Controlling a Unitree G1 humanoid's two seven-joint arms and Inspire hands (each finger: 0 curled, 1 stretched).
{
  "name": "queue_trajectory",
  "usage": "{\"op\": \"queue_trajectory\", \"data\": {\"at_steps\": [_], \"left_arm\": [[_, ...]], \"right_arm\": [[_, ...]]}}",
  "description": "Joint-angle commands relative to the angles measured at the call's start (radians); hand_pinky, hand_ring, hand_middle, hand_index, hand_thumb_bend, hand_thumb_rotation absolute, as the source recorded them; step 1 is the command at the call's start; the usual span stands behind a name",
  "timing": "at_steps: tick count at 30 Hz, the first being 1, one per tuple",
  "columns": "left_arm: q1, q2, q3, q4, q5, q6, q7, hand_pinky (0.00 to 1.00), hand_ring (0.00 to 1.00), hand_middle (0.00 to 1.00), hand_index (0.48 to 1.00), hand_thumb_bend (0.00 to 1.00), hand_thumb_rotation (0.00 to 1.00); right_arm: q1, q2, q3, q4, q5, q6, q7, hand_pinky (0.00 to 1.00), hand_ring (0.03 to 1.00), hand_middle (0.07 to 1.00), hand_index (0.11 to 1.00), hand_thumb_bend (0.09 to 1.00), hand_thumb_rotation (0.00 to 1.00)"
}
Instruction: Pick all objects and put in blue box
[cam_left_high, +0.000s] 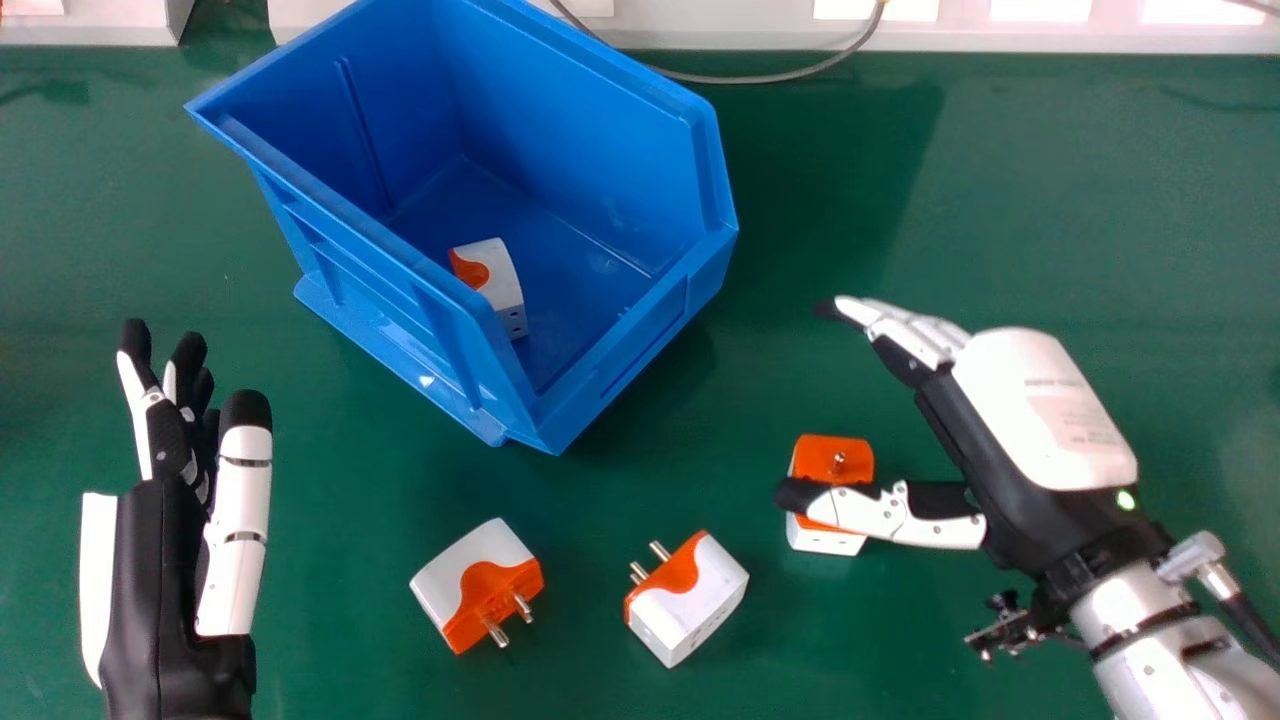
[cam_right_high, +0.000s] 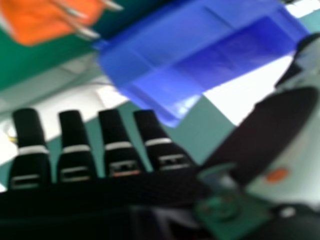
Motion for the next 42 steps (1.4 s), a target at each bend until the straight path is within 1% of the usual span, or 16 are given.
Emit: {"op": "queue_trajectory", "data": {"at_steps": [1, 3, 7, 11, 12, 15, 18, 21, 23, 25, 28, 30, 31, 34, 40, 42], "left_arm": [[-0.002, 0.012, 0.006, -0.009, 0.005, -0.021, 0.005, 1.00, 1.00, 1.00, 1.000, 0.37, 0.86], [-0.003, 0.014, 0.009, -0.006, 0.007, -0.023, 0.006, 1.00, 1.00, 1.00, 1.000, 0.37, 0.86], [-0.004, 0.014, 0.013, -0.008, 0.020, -0.022, 0.015, 1.00, 1.00, 0.99, 0.999, 0.35, 0.86], [-0.003, 0.017, 0.014, -0.007, 0.005, -0.023, 0.006, 1.00, 1.00, 1.00, 1.000, 0.39, 0.87], [-0.002, 0.017, 0.014, -0.009, 0.004, -0.021, 0.005, 1.00, 1.00, 1.00, 1.000, 0.39, 0.87], [0.001, 0.018, 0.014, -0.012, -0.004, -0.022, 0.000, 1.00, 1.00, 1.00, 1.000, 0.41, 0.89], [0.006, 0.018, 0.014, -0.016, -0.004, -0.023, -0.001, 1.00, 1.00, 1.00, 1.000, 0.43, 0.89], [0.010, 0.016, 0.014, -0.023, -0.004, -0.017, -0.003, 1.00, 1.00, 1.00, 1.000, 0.43, 0.88], [0.013, 0.016, 0.013, -0.026, 0.000, -0.020, -0.003, 1.00, 1.00, 1.00, 1.000, 0.43, 0.89], [0.016, 0.015, 0.014, -0.028, 0.010, -0.024, 0.003, 1.00, 1.00, 1.00, 1.000, 0.42, 0.91], [0.018, 0.013, 0.014, -0.031, 0.006, -0.024, 0.004, 1.00, 1.00, 1.00, 1.000, 0.42, 0.90], [0.022, 0.013, 0.015, -0.033, 0.009, -0.024, 0.006, 1.00, 1.00, 0.99, 1.000, 0.43, 0.89], [0.025, 0.014, 0.016, -0.034, 0.006, -0.022, 0.004, 1.00, 1.00, 0.99, 1.000, 0.42, 0.89], [0.028, 0.014, 0.015, -0.038, -0.014, -0.022, -0.005, 1.00, 1.00, 1.00, 1.000, 0.38, 0.88], [0.036, 0.011, 0.013, -0.053, -0.001, -0.021, 0.002, 1.00, 1.00, 0.99, 1.000, 0.42, 0.87], [0.037, 0.011, 0.014, -0.057, 0.012, -0.021, 0.010, 1.00, 1.00, 0.99, 0.997, 0.43, 0.87]], "right_arm": [[-0.028, -0.007, 0.000, 0.020, -0.006, -0.021, -0.028, 0.70, 0.814, 0.850, 0.841, 0.589, 0.79], [-0.034, -0.005, 0.006, 0.045, -0.016, -0.020, -0.032, 0.71, 0.818, 0.852, 0.843, 0.596, 0.80], [-0.052, -0.001, 0.026, 0.090, -0.040, -0.014, -0.043, 0.70, 0.811, 0.847, 0.840, 0.601, 0.82], [-0.071, -0.004, 0.046, 0.125, -0.073, 0.004, -0.052, 0.70, 0.809, 0.847, 0.842, 0.603, 0.83], [-0.077, -0.006, 0.051, 0.136, -0.081, 0.007, -0.055, 0.70, 0.810, 0.849, 0.844, 0.600, 0.83], [-0.093, -0.011, 0.061, 0.163, -0.097, 0.013, -0.059, 0.69, 0.799, 0.842, 0.835, 0.598, 0.79], [-0.109, -0.020, 0.073, 0.183, -0.115, 0.027, -0.050, 0.69, 0.797, 0.843, 0.836, 0.597, 0.77], [-0.125, -0.027, 0.083, 0.201, -0.120, 0.033, -0.044, 0.70, 0.801, 0.844, 0.837, 0.590, 0.74], [-0.137, -0.030, 0.090, 0.213, -0.129, 0.037, -0.040, 0.71, 0.808, 0.847, 0.838, 0.584, 0.73], [-0.152, -0.034, 0.100, 0.227, -0.139, 0.045, -0.032, 0.71, 0.807, 0.844, 0.834, 0.583, 0.73], [-0.180, -0.043, 0.121, 0.260, -0.151, 0.051, -0.026, 0.72, 0.813, 0.845, 0.833, 0.581, 0.70], [-0.197, -0.049, 0.135, 0.282, -0.158, 0.054, -0.027, 0.72, 0.812, 0.841, 0.829, 0.585, 0.68], [-0.205, -0.052, 0.142, 0.292, -0.164, 0.057, -0.025, 0.72, 0.813, 0.842, 0.829, 0.584, 0.67], [-0.226, -0.055, 0.160, 0.328, -0.183, 0.058, -0.044, 0.71, 0.806, 0.833, 0.821, 0.585, 0.62], [-0.256, -0.062, 0.198, 0.369, -0.220, 0.081, -0.065, 0.70, 0.797, 0.826, 0.814, 0.577, 0.59], [-0.263, -0.061, 0.207, 0.381, -0.224, 0.084, -0.076, 0.70, 0.793, 0.820, 0.808, 0.577, 0.55]]}}
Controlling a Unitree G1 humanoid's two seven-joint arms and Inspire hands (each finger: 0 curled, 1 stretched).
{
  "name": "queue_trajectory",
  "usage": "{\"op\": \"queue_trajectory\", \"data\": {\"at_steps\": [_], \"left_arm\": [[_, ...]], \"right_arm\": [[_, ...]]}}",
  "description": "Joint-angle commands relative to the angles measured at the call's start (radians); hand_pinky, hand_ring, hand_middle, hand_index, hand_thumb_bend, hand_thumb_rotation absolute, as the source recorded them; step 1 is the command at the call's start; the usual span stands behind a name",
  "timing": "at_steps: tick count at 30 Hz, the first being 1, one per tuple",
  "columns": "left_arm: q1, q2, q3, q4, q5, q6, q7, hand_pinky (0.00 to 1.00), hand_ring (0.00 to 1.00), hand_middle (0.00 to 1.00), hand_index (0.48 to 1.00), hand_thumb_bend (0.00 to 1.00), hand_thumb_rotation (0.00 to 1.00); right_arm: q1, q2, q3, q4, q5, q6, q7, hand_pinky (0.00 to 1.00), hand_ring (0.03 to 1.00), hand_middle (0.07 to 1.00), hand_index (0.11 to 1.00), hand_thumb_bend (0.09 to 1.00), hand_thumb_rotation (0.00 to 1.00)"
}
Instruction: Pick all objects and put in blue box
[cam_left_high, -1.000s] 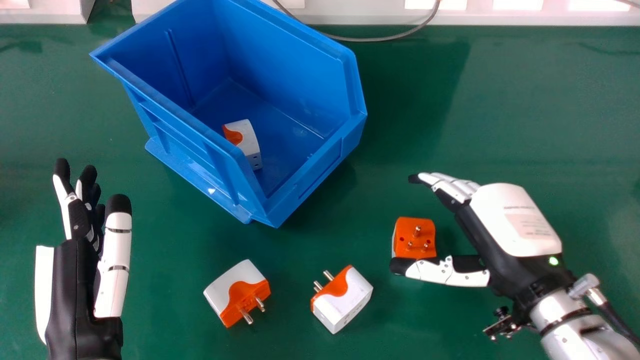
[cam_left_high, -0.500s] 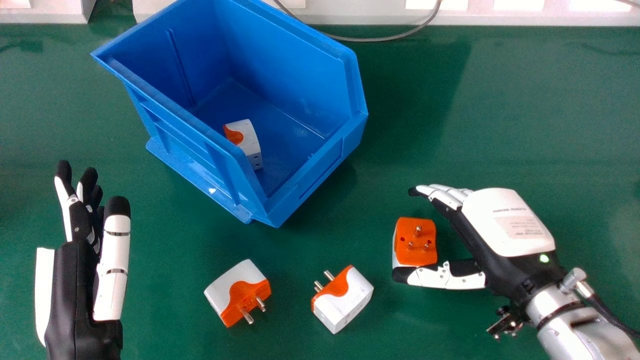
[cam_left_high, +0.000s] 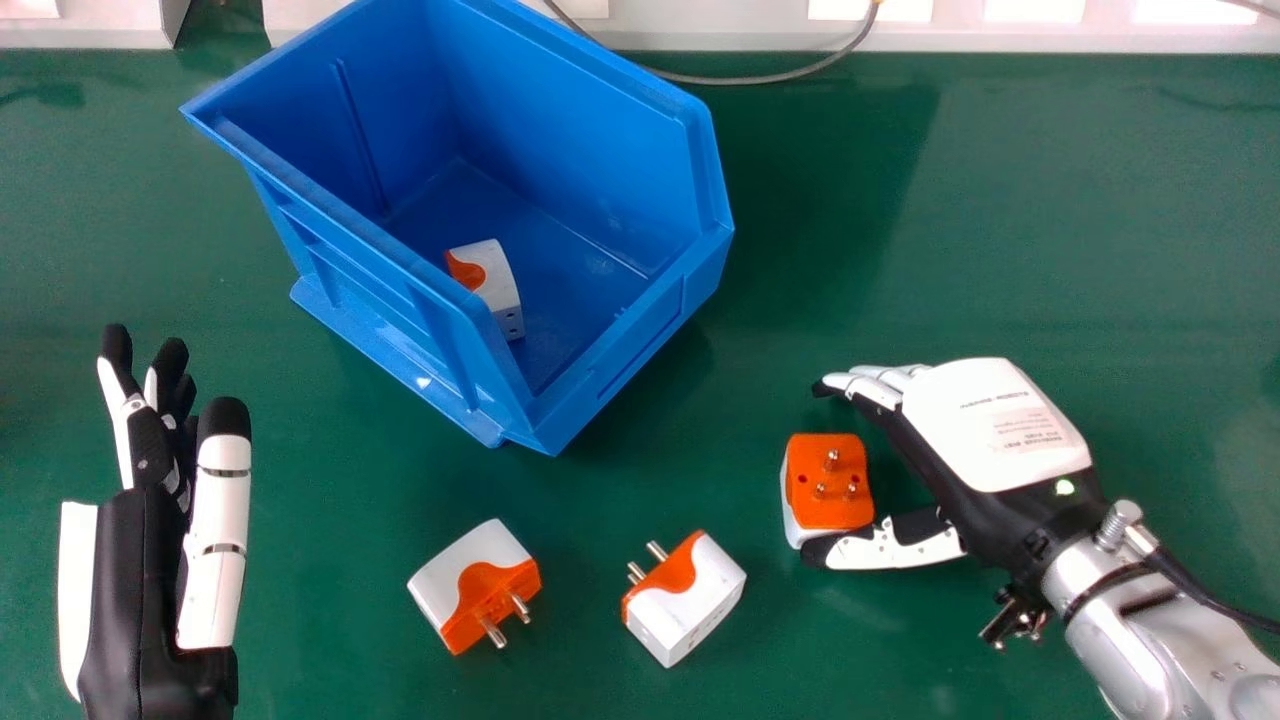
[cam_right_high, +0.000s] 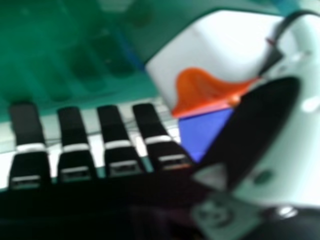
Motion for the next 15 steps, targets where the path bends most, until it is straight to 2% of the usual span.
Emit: {"op": "queue_trajectory", "data": {"at_steps": [1, 4, 6, 7, 9, 12, 13, 14, 15], "left_arm": [[0.006, 0.003, 0.005, -0.029, 0.006, -0.017, 0.010, 1.00, 1.00, 0.99, 0.996, 0.43, 0.88], [0.005, 0.004, 0.004, -0.034, -0.008, -0.012, 0.005, 1.00, 1.00, 0.99, 0.997, 0.42, 0.88], [0.006, 0.004, 0.004, -0.038, -0.006, -0.011, 0.007, 1.00, 1.00, 0.99, 0.994, 0.42, 0.88], [0.007, 0.004, 0.004, -0.041, -0.008, -0.009, 0.007, 1.00, 1.00, 0.99, 0.993, 0.42, 0.88], [0.006, 0.001, 0.004, -0.045, -0.005, -0.007, 0.011, 1.00, 1.00, 0.99, 0.988, 0.41, 0.88], [0.003, 0.004, 0.003, -0.044, -0.010, -0.009, 0.008, 1.00, 1.00, 0.99, 0.989, 0.39, 0.88], [0.002, 0.005, 0.003, -0.044, -0.017, -0.008, 0.005, 1.00, 1.00, 0.99, 0.990, 0.37, 0.88], [0.000, 0.007, 0.003, -0.040, -0.017, -0.011, 0.002, 1.00, 1.00, 1.00, 0.993, 0.37, 0.87], [-0.001, 0.009, 0.003, -0.041, -0.016, -0.010, 0.000, 1.00, 1.00, 1.00, 0.995, 0.36, 0.87]], "right_arm": [[-0.012, -0.014, 0.014, 0.023, -0.013, 0.017, -0.009, 0.70, 0.788, 0.814, 0.803, 0.579, 0.53], [-0.026, -0.014, 0.036, 0.045, -0.036, 0.021, -0.049, 0.65, 0.745, 0.773, 0.769, 0.574, 0.47], [-0.037, -0.010, 0.051, 0.070, -0.053, 0.017, -0.099, 0.59, 0.661, 0.686, 0.694, 0.572, 0.33], [-0.040, -0.008, 0.056, 0.078, -0.055, 0.017, -0.117, 0.53, 0.601, 0.627, 0.620, 0.548, 0.27], [-0.047, -0.003, 0.067, 0.096, -0.056, 0.010, -0.160, 0.41, 0.460, 0.498, 0.541, 0.529, 0.09], [-0.057, -0.002, 0.087, 0.110, -0.065, 0.022, -0.191, 0.28, 0.314, 0.425, 0.501, 0.519, 0.02], [-0.060, -0.002, 0.093, 0.112, -0.065, 0.027, -0.191, 0.26, 0.273, 0.429, 0.492, 0.519, 0.01], [-0.056, -0.001, 0.091, 0.099, -0.054, 0.040, -0.168, 0.23, 0.246, 0.433, 0.488, 0.519, 0.01], [-0.055, 0.000, 0.091, 0.090, -0.047, 0.049, -0.151, 0.19, 0.207, 0.352, 0.480, 0.512, 0.06]]}}
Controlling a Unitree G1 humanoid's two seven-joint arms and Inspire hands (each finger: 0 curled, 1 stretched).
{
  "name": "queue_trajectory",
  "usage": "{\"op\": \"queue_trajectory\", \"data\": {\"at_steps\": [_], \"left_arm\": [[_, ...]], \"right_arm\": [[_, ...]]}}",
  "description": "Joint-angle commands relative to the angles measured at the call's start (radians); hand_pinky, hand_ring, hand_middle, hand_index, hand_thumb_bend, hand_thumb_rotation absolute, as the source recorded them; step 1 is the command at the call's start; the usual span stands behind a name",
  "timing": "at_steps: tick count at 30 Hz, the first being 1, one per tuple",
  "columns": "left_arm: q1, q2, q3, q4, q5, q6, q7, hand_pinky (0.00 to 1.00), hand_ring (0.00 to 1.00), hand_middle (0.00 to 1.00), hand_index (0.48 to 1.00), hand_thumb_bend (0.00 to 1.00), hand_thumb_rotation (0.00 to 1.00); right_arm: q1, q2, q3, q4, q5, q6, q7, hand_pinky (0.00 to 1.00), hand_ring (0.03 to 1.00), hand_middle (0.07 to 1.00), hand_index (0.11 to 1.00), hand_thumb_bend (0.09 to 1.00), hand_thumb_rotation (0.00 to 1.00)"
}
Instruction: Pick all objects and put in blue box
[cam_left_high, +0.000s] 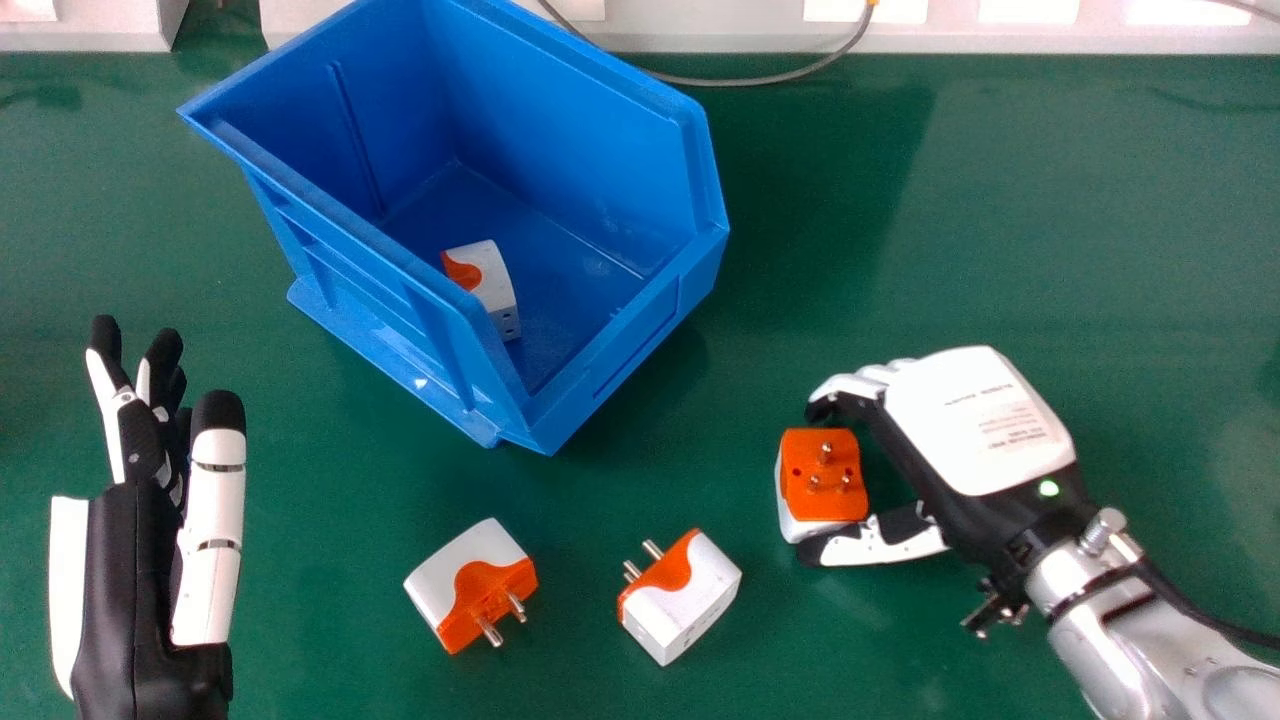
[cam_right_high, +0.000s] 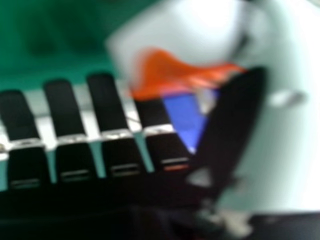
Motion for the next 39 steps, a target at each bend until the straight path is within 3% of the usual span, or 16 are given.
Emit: {"op": "queue_trajectory", "data": {"at_steps": [1, 2, 5, 9, 12, 15, 28, 31, 37, 39], "left_arm": [[0.003, 0.008, 0.003, -0.027, -0.012, -0.005, -0.003, 1.00, 1.00, 1.00, 0.996, 0.36, 0.87], [0.003, 0.007, 0.002, -0.031, -0.014, -0.001, -0.005, 1.00, 1.00, 1.00, 0.996, 0.36, 0.87], [-0.001, 0.006, 0.004, -0.031, 0.000, -0.001, 0.001, 1.00, 1.00, 1.00, 0.996, 0.36, 0.88], [-0.008, 0.011, 0.003, -0.024, 0.010, -0.006, 0.003, 1.00, 1.00, 1.00, 0.999, 0.36, 0.89], [-0.014, 0.012, 0.002, -0.021, 0.003, -0.003, -0.001, 1.00, 1.00, 1.00, 1.000, 0.36, 0.89], [-0.020, 0.013, 0.003, -0.014, 0.014, -0.006, 0.004, 1.00, 1.00, 1.00, 1.000, 0.36, 0.90], [-0.035, 0.009, 0.000, -0.004, 0.002, -0.012, 0.001, 1.00, 1.00, 1.00, 1.000, 0.38, 0.91], [-0.035, 0.006, -0.001, -0.005, 0.003, -0.018, 0.005, 1.00, 1.00, 1.00, 1.000, 0.38, 0.89], [-0.028, -0.001, -0.001, -0.019, -0.007, 0.001, 0.008, 1.00, 1.00, 1.00, 1.000, 0.39, 0.86], [-0.028, -0.002, 0.002, -0.017, -0.001, -0.003, 0.014, 1.00, 1.00, 1.00, 0.999, 0.38, 0.86]], "right_arm": [[0.005, -0.021, -0.002, 0.020, -0.015, 0.075, 0.052, 0.16, 0.177, 0.275, 0.474, 0.505, 0.11], [0.007, -0.020, -0.003, 0.013, -0.012, 0.080, 0.061, 0.14, 0.157, 0.229, 0.471, 0.502, 0.13], [0.014, -0.023, -0.006, -0.007, -0.004, 0.089, 0.075, 0.10, 0.124, 0.172, 0.469, 0.499, 0.16], [0.019, -0.026, -0.008, -0.025, 0.010, 0.099, 0.098, 0.09, 0.118, 0.165, 0.469, 0.498, 0.16], [0.021, -0.030, -0.008, -0.046, 0.018, 0.110, 0.119, 0.09, 0.126, 0.175, 0.469, 0.498, 0.16], [0.024, -0.032, -0.014, -0.068, 0.024, 0.111, 0.127, 0.09, 0.125, 0.177, 0.469, 0.496, 0.16], [0.060, -0.055, -0.066, -0.241, 0.036, 0.097, 0.116, 0.06, 0.108, 0.163, 0.469, 0.494, 0.16], [0.068, -0.066, -0.084, -0.303, 0.029, 0.096, 0.113, 0.06, 0.103, 0.154, 0.469, 0.495, 0.15], [0.051, -0.085, -0.132, -0.427, 0.021, 0.078, 0.109, 0.07, 0.109, 0.162, 0.469, 0.497, 0.15], [0.032, -0.087, -0.144, -0.463, 0.013, 0.075, 0.118, 0.07, 0.107, 0.161, 0.469, 0.497, 0.16]]}}
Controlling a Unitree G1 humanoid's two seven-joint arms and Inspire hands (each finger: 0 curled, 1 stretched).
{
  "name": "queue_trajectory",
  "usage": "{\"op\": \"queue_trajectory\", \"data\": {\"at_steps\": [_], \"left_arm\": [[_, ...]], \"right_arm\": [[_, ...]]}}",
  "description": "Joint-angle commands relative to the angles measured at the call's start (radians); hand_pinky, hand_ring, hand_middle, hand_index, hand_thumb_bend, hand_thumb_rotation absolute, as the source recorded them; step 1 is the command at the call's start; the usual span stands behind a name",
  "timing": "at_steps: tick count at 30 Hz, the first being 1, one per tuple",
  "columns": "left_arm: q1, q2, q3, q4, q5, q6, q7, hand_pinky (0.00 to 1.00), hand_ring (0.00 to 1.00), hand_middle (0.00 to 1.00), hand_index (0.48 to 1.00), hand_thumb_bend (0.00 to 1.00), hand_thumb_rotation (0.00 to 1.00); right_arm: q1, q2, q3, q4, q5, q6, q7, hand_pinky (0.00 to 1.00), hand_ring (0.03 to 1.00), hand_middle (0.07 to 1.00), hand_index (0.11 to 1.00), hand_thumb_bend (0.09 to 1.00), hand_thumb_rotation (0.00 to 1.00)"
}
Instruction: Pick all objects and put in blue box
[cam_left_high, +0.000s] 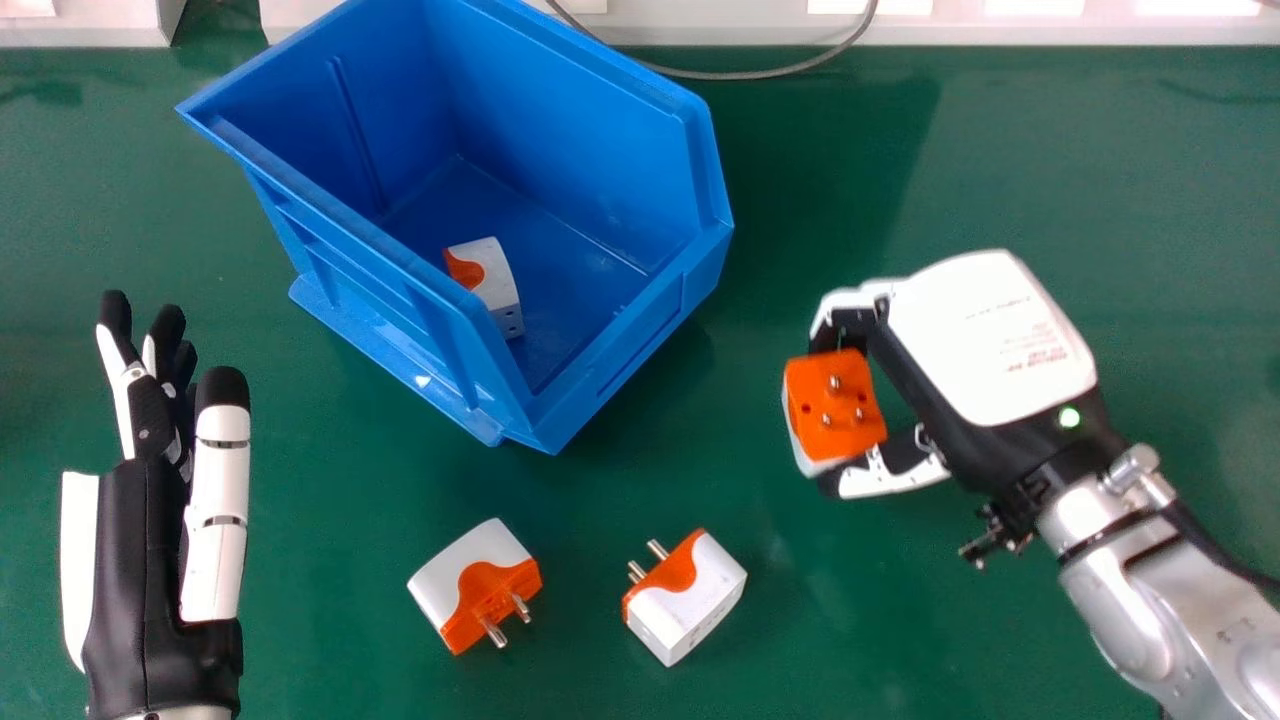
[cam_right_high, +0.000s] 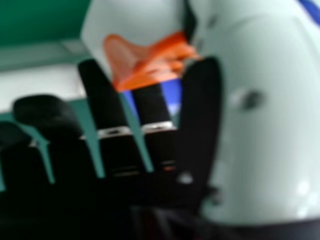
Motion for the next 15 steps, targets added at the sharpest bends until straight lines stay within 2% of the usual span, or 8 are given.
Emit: {"op": "queue_trajectory", "data": {"at_steps": [1, 5, 7, 8, 11, 15], "left_arm": [[0.003, 0.001, 0.007, -0.023, -0.003, -0.013, 0.009, 1.00, 1.00, 1.00, 0.999, 0.38, 0.86], [0.010, 0.000, 0.004, -0.030, -0.004, -0.006, 0.011, 1.00, 1.00, 1.00, 1.000, 0.38, 0.86], [0.012, 0.001, 0.003, -0.026, -0.015, -0.012, 0.003, 1.00, 1.00, 1.00, 1.000, 0.38, 0.86], [0.012, 0.001, 0.002, -0.025, -0.016, -0.013, 0.002, 1.00, 1.00, 1.00, 1.000, 0.38, 0.86], [0.016, 0.001, 0.004, -0.028, -0.003, -0.010, 0.010, 1.00, 1.00, 1.00, 1.000, 0.38, 0.87], [0.022, 0.005, 0.005, -0.028, -0.005, -0.011, 0.007, 1.00, 1.00, 1.00, 1.000, 0.38, 0.88]], "right_arm": [[-0.051, -0.009, -0.034, -0.066, -0.007, -0.016, -0.006, 0.07, 0.107, 0.162, 0.469, 0.497, 0.16], [-0.109, 0.004, -0.046, -0.097, -0.006, -0.041, -0.004, 0.07, 0.103, 0.160, 0.469, 0.497, 0.15], [-0.149, 0.018, -0.044, -0.104, -0.010, -0.045, 0.002, 0.06, 0.101, 0.159, 0.469, 0.499, 0.15], [-0.174, 0.024, -0.041, -0.098, -0.002, -0.062, 0.000, 0.06, 0.100, 0.159, 0.469, 0.500, 0.15], [-0.237, 0.041, -0.034, -0.080, 0.010, -0.099, 0.008, 0.06, 0.094, 0.149, 0.469, 0.501, 0.15], [-0.323, 0.092, -0.015, -0.032, 0.014, -0.129, 0.026, 0.06, 0.103, 0.157, 0.469, 0.499, 0.15]]}}
